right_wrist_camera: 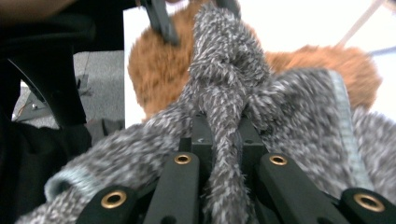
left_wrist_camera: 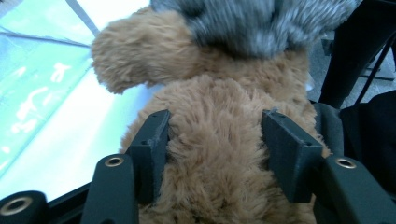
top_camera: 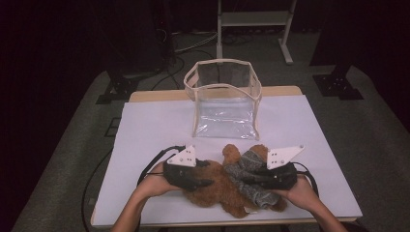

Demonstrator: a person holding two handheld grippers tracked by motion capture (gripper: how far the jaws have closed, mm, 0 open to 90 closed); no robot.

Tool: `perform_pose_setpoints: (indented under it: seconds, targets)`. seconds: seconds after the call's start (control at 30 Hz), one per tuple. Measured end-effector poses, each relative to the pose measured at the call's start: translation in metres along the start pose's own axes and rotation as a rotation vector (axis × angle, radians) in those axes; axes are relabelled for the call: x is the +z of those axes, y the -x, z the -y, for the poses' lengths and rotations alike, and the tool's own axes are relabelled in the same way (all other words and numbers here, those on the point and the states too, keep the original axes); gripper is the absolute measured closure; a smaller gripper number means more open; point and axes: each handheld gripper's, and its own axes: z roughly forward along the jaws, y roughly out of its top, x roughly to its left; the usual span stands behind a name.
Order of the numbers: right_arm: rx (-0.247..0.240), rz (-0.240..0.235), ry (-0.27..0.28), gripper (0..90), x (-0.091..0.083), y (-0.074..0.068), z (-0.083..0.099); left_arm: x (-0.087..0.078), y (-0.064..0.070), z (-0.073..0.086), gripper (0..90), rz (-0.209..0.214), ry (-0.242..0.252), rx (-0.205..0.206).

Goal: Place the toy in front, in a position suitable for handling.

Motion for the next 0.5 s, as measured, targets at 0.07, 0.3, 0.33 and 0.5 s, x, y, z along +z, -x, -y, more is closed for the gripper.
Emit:
perform_pose_setpoints:
  seconds: [0.07,0.3,0.33,0.5]
  targets:
    - [-0.018,0.018,0.005,80.8,0.0,0.002,-0.014,0.0,0.002,0.002,45.0,-0.003,-0.01,-0.001]
    - [-0.066,0.016,-0.056,80.8,0.035,0.018,-0.047,-0.001,0.005,0.002,44.6,0.006,-0.017,0.01]
    - [-0.065,0.019,-0.07,80.9,0.036,0.018,-0.047,-0.001,0.006,0.003,44.5,0.007,-0.011,0.008]
    - [-0.004,0.068,-0.123,80.8,0.017,0.032,-0.027,0.0,0.006,0.003,43.6,0.006,-0.006,0.009]
